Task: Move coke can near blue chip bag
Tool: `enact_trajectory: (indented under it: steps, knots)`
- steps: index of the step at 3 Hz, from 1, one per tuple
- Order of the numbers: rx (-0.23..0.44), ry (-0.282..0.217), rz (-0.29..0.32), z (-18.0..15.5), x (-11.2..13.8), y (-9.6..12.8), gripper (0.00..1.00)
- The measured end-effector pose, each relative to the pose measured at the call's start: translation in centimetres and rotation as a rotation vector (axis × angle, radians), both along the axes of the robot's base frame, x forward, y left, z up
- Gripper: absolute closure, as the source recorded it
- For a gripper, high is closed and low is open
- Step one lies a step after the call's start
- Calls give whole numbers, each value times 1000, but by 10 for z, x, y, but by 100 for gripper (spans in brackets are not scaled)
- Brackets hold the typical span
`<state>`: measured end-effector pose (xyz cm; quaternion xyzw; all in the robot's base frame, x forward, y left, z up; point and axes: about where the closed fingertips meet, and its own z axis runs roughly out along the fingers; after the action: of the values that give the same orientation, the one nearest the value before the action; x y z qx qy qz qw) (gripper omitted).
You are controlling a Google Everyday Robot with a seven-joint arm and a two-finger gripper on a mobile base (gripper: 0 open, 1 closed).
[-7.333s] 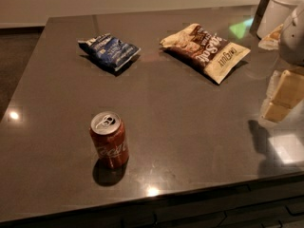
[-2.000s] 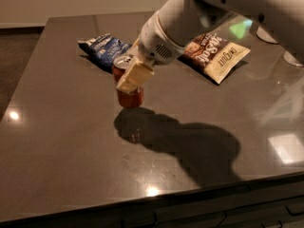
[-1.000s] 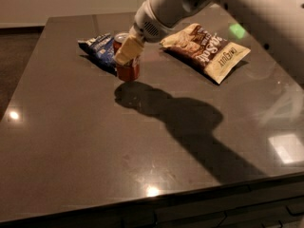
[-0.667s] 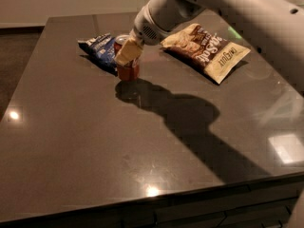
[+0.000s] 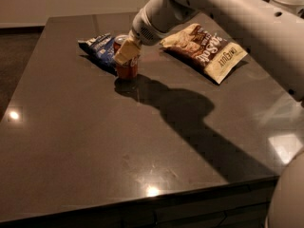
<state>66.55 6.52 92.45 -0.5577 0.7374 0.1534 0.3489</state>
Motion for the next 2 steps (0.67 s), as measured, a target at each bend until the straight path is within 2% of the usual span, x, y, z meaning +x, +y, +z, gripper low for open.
enact_trajectory:
  steps: [2]
  knots:
    - [30,30,14,-9,13,-4,19]
